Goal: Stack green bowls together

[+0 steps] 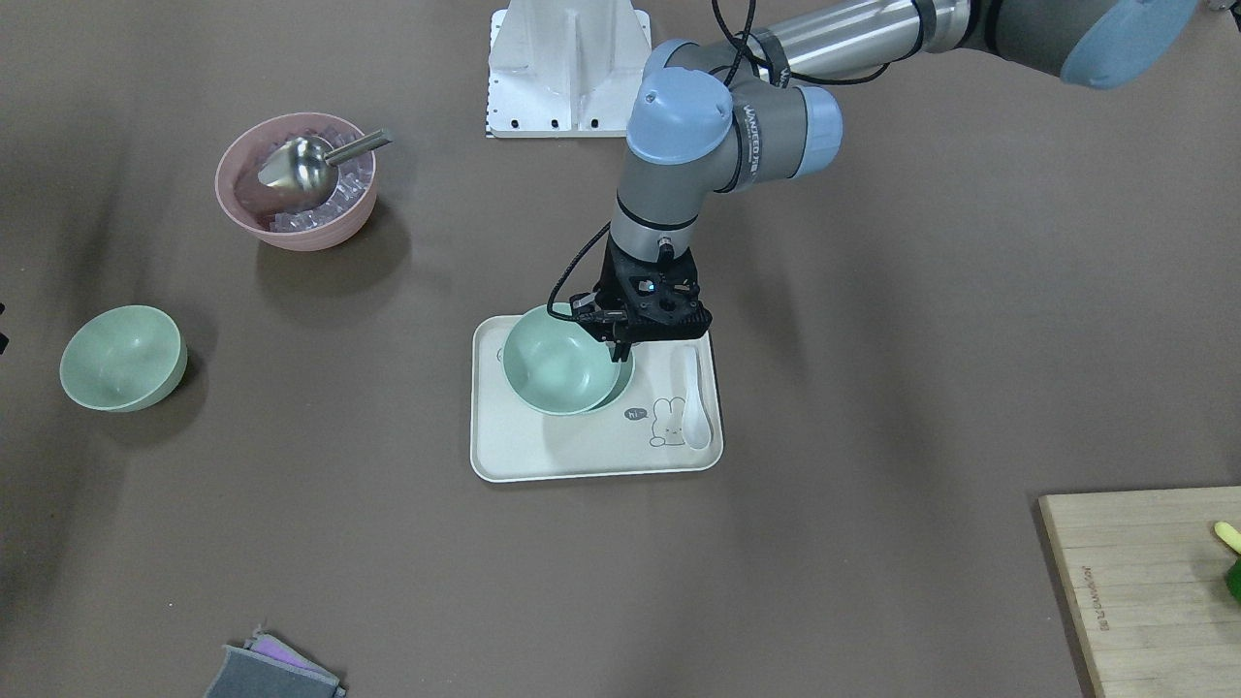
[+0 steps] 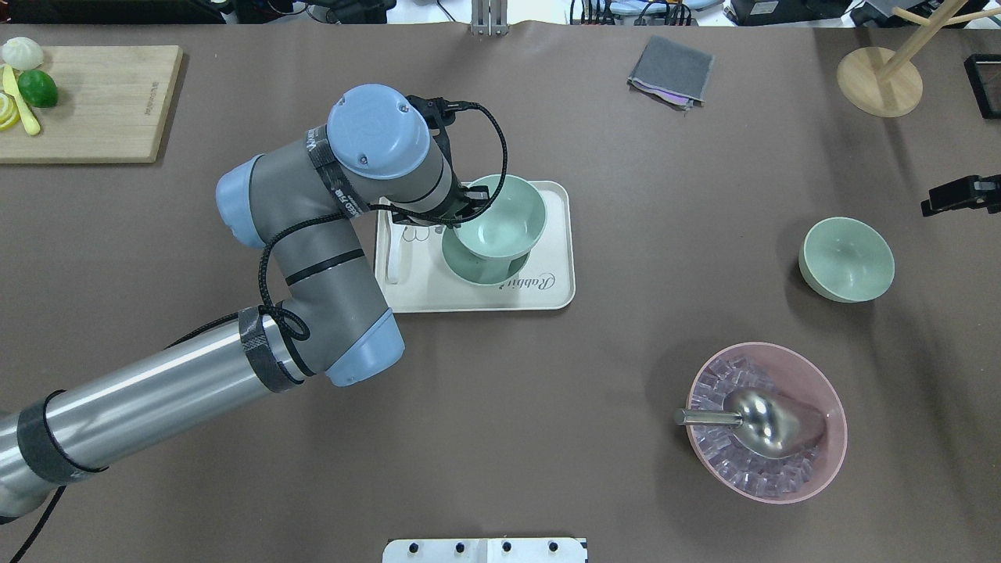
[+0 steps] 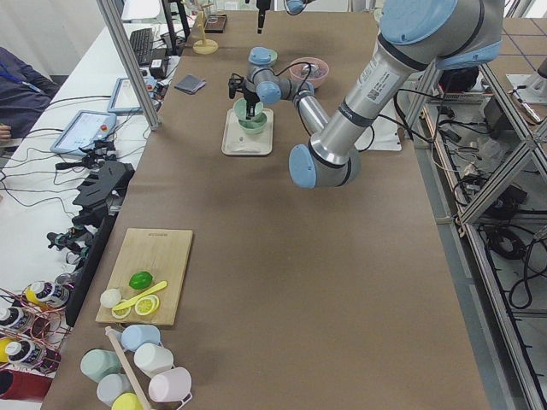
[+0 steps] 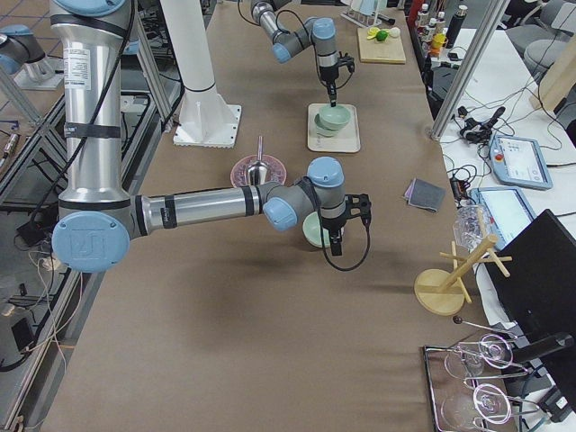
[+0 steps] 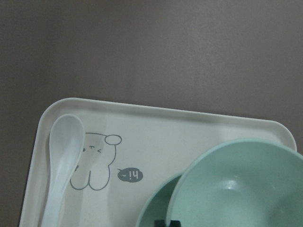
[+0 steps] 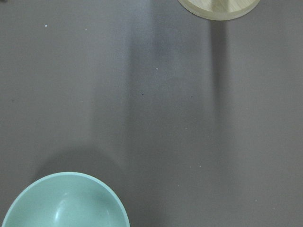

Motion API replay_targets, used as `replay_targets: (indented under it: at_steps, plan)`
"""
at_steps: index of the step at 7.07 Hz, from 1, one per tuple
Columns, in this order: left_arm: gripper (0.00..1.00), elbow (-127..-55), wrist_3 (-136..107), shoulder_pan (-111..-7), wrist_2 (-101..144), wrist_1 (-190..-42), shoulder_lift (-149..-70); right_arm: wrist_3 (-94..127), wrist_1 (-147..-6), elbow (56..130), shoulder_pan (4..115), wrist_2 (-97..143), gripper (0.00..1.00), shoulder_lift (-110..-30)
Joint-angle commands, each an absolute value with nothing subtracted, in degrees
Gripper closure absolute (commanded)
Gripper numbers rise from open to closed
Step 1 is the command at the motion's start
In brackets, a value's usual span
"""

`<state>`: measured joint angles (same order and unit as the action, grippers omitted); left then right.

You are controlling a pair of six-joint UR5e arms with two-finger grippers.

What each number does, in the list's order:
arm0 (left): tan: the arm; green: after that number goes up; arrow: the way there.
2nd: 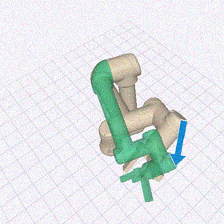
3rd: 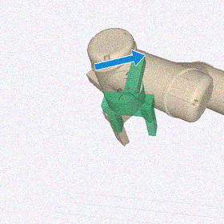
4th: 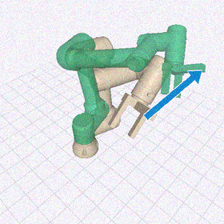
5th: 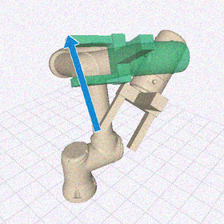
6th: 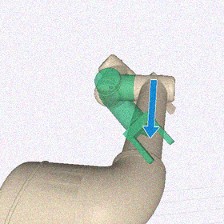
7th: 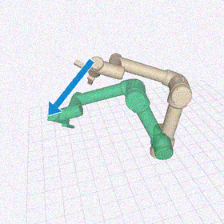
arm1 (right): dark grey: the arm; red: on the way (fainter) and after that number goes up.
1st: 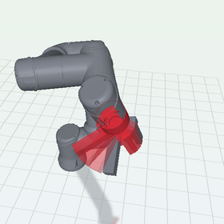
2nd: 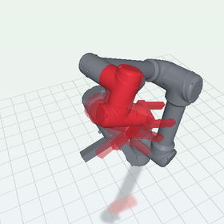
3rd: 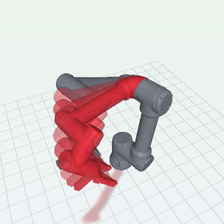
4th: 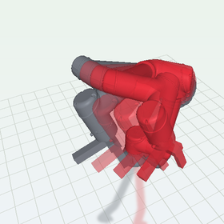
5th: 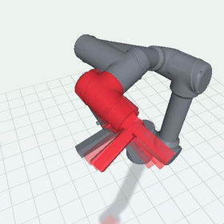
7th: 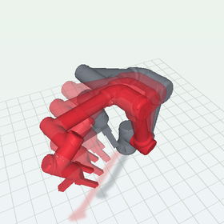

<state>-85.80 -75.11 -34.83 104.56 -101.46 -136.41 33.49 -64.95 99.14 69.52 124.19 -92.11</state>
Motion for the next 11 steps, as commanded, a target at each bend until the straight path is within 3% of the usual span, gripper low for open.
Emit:
replay_targets:
  at_steps: [1, 11]
  plan:
    - [1.0, -87.0, -74.5, -34.8, 104.6, -101.5, -134.4, 33.5, -65.0, 99.1, 69.5, 124.2, 0.0, -92.2]
    - [1.0, -86.6, -74.7, -33.3, 104.0, -101.5, -133.7, 33.4, -65.0, 99.0, 69.5, 124.1, 0.0, -92.3]
